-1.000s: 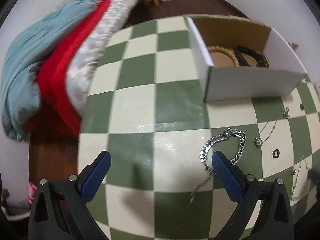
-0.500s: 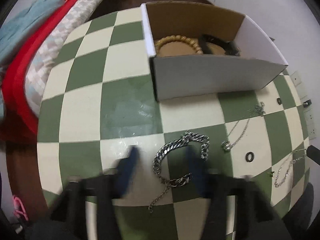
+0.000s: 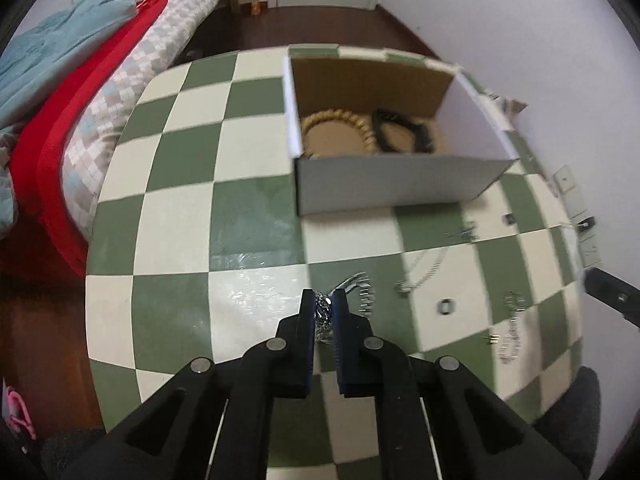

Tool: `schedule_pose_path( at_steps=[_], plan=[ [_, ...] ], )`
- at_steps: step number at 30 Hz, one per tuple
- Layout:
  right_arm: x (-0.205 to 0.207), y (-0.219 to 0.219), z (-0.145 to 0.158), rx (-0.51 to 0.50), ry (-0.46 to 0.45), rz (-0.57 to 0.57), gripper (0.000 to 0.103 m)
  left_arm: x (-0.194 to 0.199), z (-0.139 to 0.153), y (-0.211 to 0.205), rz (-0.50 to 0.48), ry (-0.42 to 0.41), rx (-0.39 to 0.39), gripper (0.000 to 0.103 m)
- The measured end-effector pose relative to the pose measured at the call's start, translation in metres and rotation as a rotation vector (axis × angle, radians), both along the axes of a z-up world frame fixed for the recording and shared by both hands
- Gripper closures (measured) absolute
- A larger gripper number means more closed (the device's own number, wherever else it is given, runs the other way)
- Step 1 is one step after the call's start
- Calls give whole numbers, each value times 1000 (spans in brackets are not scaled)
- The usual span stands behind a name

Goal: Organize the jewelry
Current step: 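Grasp the silver chain bracelet with the left tool while the right tool grasps a silver necklace, then lower the chain bracelet and necklace into the white box and open both tools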

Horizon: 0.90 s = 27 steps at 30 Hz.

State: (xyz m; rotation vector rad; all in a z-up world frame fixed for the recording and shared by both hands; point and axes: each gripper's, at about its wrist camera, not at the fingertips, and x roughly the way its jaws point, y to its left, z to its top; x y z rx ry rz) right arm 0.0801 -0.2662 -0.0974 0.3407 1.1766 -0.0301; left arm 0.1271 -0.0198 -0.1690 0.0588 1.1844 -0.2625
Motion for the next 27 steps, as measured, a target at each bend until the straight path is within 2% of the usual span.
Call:
schedule_pose_path(
  at_steps=[6,9,13,14,15,17,19,20,22,23,27],
  plan=[
    [6,8,22,31,-45,16,103,-10,43,-12,-32,-60,-50,98],
    [9,9,23,39,-34,27,103,-4,56,-13,-44,-80,-63,98],
    [19,-5,-23,63,119,2,99,-5,59,-17,-47,-85,-67,98],
    [20,-8,-36,67,150,-5,89,-6,58,-16,-49,-79,-69,98],
    [20,-10,-47,49,172,-10,71,-6,55,-17,-49,-71,-67,98],
    [21,-12,-67,16,205,-16,54,-7,48,-18,-46,-56,-62,98],
    [21,-10,-83,-10,241,-15,53,-8,41,-18,-44,-39,-55,98],
    [21,-6,-81,-44,216,-2,55,-9,39,-18,-44,-35,-53,98],
    [22,5,-83,-117,222,24,74,-10,33,-17,-41,-24,-45,98],
    [22,8,-84,-131,215,31,99,-11,32,-16,-40,-21,-44,98],
    [17,9,-82,-99,185,18,100,-12,30,-14,-32,-16,-46,98]
  ],
)
